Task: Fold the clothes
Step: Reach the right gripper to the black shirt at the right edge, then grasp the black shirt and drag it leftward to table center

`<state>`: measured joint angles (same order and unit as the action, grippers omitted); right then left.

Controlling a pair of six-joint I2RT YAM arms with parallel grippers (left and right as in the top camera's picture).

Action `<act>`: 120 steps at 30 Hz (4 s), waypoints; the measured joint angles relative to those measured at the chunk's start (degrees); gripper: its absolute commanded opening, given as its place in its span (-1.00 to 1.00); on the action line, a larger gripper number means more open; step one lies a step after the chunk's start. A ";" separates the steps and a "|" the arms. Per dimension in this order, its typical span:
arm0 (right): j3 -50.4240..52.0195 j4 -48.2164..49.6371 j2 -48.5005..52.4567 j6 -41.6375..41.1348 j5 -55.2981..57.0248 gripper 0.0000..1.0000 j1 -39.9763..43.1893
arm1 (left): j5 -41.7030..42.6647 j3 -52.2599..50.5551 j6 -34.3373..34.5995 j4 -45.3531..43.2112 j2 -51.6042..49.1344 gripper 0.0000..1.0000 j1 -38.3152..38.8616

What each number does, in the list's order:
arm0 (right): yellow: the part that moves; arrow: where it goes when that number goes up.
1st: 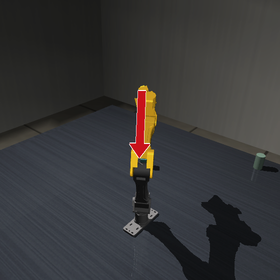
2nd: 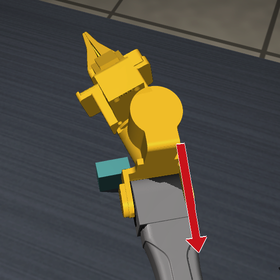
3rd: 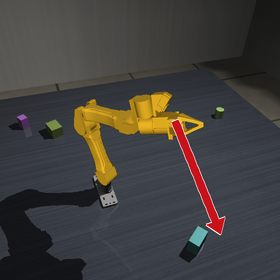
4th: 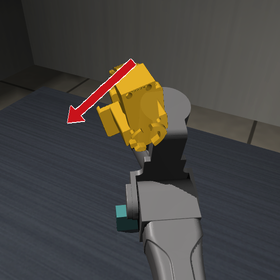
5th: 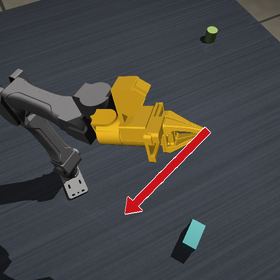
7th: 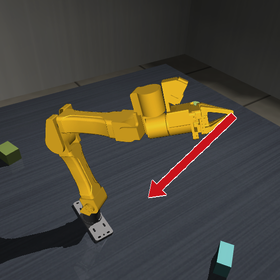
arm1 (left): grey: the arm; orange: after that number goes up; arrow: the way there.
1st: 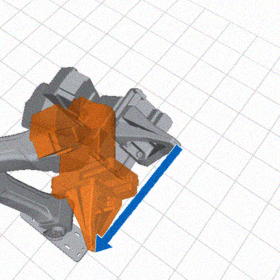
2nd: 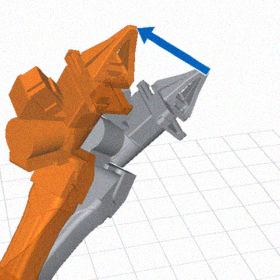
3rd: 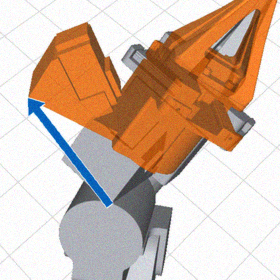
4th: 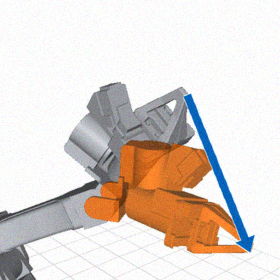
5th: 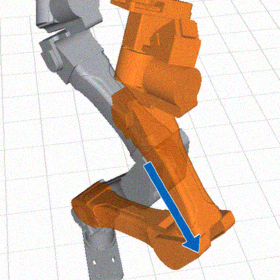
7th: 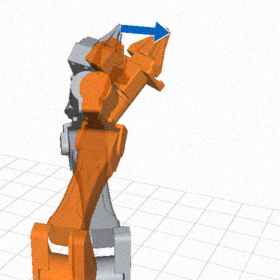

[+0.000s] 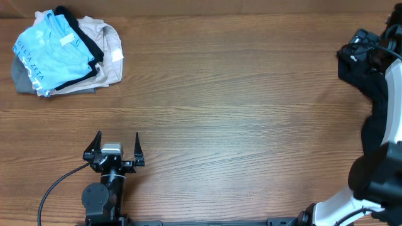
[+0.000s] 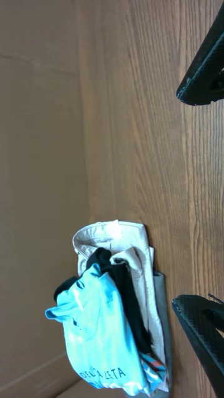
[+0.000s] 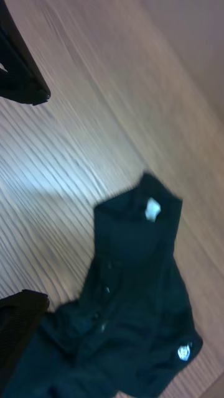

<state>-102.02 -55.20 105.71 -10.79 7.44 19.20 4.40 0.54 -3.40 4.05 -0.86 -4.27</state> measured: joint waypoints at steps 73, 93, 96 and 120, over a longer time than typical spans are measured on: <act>-0.09 13.03 26.51 -1.70 -25.99 -0.89 -30.32 | 0.00 -0.02 0.00 0.00 0.00 1.00 0.00; -0.26 13.44 24.52 -14.62 -25.07 0.20 -59.28 | 0.00 -0.02 0.00 0.00 0.00 1.00 0.00; -1.77 11.41 21.73 -14.67 -23.45 0.54 -58.77 | 0.00 -0.02 0.00 -0.02 0.00 1.00 0.00; -10.58 5.73 16.39 0.39 -28.28 0.75 -27.63 | 0.00 -0.02 0.00 0.00 0.00 0.99 0.00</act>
<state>-112.60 -49.47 122.10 -10.39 -20.84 -8.43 4.40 0.51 -3.40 4.05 -0.86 -4.27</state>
